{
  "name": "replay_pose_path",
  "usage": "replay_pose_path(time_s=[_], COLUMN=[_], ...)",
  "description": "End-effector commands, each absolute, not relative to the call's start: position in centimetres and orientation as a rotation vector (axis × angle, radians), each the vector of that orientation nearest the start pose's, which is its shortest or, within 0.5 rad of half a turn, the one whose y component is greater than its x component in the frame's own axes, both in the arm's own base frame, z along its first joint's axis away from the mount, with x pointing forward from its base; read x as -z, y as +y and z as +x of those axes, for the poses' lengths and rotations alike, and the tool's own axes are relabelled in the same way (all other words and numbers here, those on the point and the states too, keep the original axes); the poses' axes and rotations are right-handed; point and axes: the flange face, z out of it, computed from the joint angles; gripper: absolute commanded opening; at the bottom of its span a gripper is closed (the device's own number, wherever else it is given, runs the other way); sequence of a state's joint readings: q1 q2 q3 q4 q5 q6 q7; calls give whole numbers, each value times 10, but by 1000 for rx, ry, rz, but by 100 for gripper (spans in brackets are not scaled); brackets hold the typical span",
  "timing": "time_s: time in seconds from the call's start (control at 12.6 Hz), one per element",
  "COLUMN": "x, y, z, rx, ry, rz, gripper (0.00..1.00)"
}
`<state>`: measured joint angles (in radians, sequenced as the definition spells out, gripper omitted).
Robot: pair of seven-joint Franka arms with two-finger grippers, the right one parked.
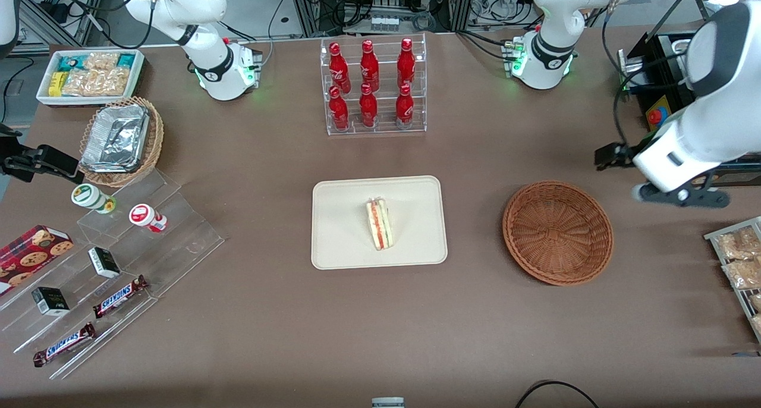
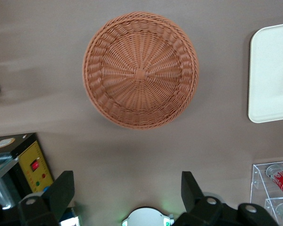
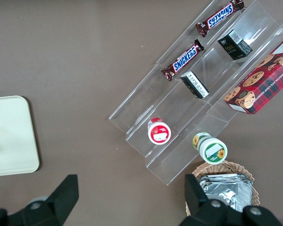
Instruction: Place sandwich from basket to tray
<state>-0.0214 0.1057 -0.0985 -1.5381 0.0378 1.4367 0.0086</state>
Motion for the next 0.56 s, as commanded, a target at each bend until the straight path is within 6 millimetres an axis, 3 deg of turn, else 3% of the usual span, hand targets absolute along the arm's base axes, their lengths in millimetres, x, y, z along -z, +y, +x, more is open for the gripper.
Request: replay_pose_path(time_s=[0.0,0.16,0.48], x=[-600,-609,-636], y=[-53,-41,-36], z=[541,535,520], rx=[-311,-327,-293], ry=[242,224,209], rz=[-3090,-3093,-3113], gripper=[100,100,100])
